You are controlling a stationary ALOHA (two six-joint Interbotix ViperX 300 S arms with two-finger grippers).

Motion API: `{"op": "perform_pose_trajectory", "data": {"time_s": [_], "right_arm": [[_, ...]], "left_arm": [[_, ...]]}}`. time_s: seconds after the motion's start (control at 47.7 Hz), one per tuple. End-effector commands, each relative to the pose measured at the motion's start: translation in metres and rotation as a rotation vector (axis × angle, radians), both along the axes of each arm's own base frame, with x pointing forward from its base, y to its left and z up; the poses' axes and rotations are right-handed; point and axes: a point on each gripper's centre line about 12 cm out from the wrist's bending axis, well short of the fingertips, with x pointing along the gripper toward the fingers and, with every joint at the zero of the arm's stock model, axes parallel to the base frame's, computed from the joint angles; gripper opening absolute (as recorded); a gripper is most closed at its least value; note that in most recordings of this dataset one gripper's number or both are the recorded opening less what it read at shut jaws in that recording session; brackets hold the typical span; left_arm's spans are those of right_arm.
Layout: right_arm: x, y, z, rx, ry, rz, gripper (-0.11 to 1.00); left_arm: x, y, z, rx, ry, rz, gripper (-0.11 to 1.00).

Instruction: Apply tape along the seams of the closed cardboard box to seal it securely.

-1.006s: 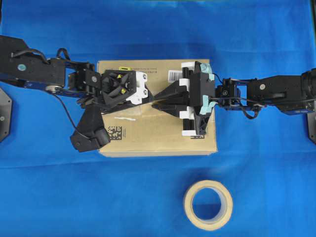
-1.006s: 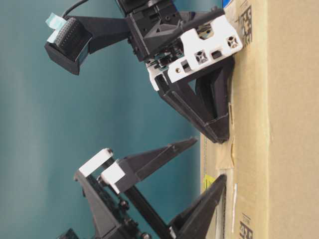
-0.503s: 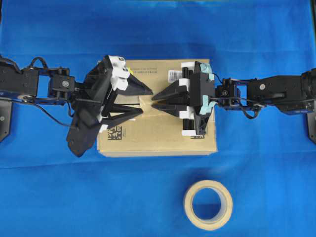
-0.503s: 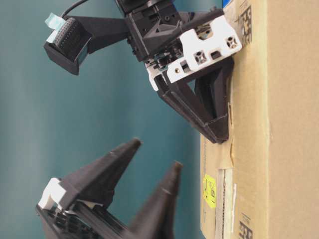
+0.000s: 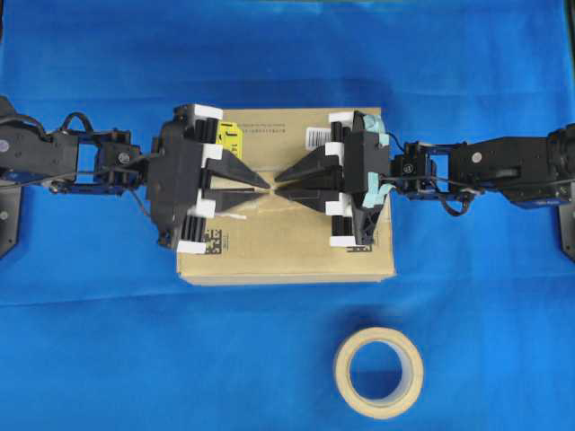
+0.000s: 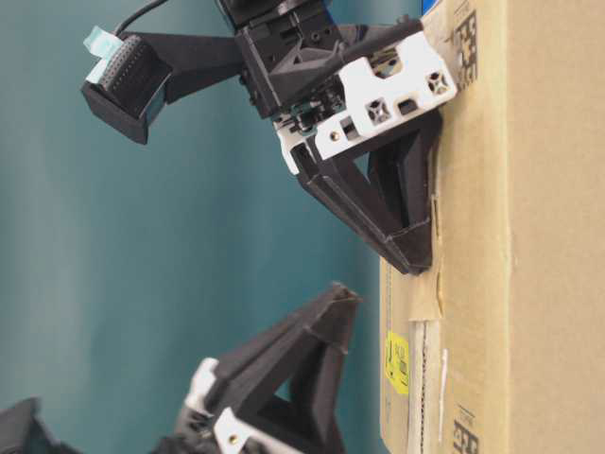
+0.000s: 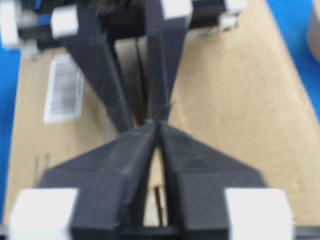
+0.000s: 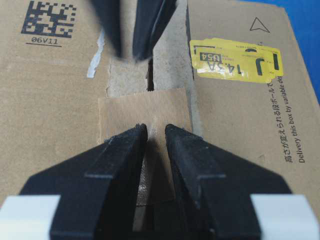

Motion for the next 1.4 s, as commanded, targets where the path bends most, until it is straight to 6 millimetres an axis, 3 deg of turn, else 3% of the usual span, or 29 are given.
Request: {"op": "perform_pose_trajectory", "data": {"time_s": [0.0, 0.251, 0.44, 1.194, 1.383], "right_arm": [[0.001, -0.001, 0.007, 0.002, -0.015, -0.004, 0.29], [0.001, -0.005, 0.008, 0.0, -0.022, -0.013, 0.24], [0.001, -0.009, 0.009, 0.0, -0.029, -0.024, 0.0], [0.001, -0.02, 0.01, 0.0, -0.031, -0.051, 0.0], [-0.006, -0.019, 0.007, 0.001, -0.017, -0.051, 0.0]], "left_arm": [[0.002, 0.001, 0.005, -0.025, -0.048, 0.015, 0.03], [0.006, 0.007, -0.004, -0.064, -0.036, 0.048, 0.0], [0.008, 0.014, -0.01, -0.064, -0.018, 0.068, 0.0], [0.014, 0.017, -0.029, -0.065, 0.014, 0.078, 0.0], [0.009, 0.017, -0.033, -0.066, 0.031, 0.079, 0.0]]}}
